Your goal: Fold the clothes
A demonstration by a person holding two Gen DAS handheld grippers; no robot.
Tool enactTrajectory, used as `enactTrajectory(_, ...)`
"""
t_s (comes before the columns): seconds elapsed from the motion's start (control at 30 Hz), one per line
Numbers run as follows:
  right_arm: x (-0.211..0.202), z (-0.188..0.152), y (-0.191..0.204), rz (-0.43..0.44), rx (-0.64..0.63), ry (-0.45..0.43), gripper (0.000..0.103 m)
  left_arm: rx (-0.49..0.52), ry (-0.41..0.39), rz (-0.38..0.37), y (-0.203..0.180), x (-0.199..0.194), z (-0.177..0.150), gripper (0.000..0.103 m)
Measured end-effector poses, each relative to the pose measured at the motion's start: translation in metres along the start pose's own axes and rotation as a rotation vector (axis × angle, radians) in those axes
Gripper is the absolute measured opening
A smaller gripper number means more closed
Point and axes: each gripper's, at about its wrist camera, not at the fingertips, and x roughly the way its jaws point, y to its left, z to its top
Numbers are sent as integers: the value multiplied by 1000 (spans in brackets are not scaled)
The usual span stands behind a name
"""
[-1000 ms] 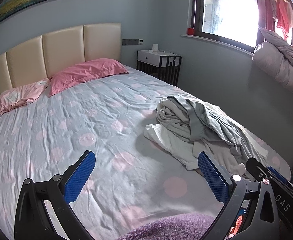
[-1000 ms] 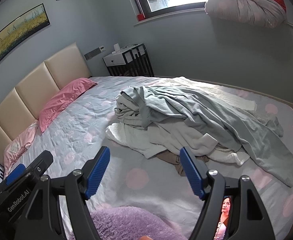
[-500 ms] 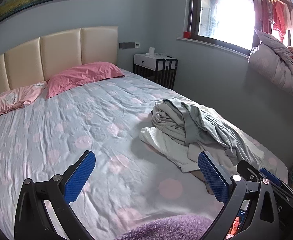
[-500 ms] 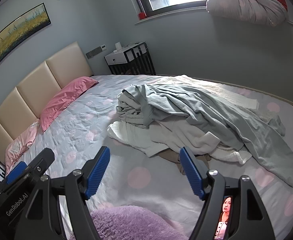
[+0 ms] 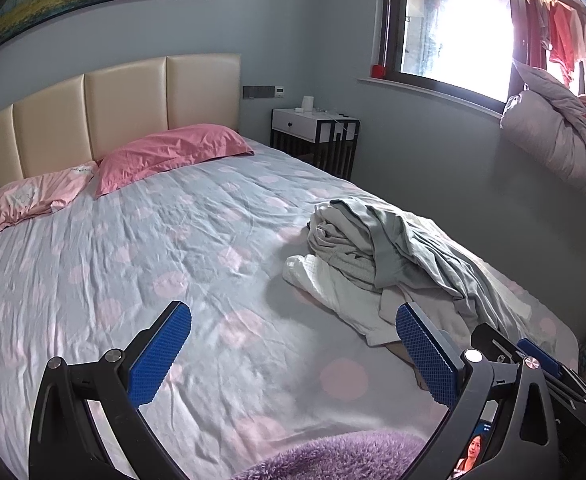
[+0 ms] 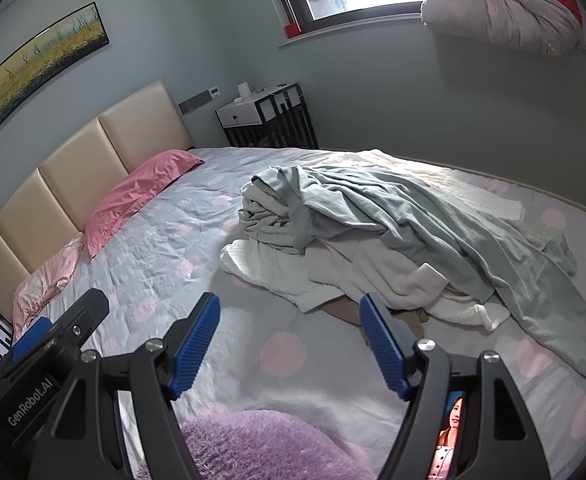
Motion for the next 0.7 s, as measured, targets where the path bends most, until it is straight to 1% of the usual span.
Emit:
enactTrajectory(0.37,0,2,-4,4,23,4,72,-10,8,0,4,0,0,103)
enactTrajectory(0.7,-2,1,1,-18,-6,7,72,-10,7,2,4,-1,0,103)
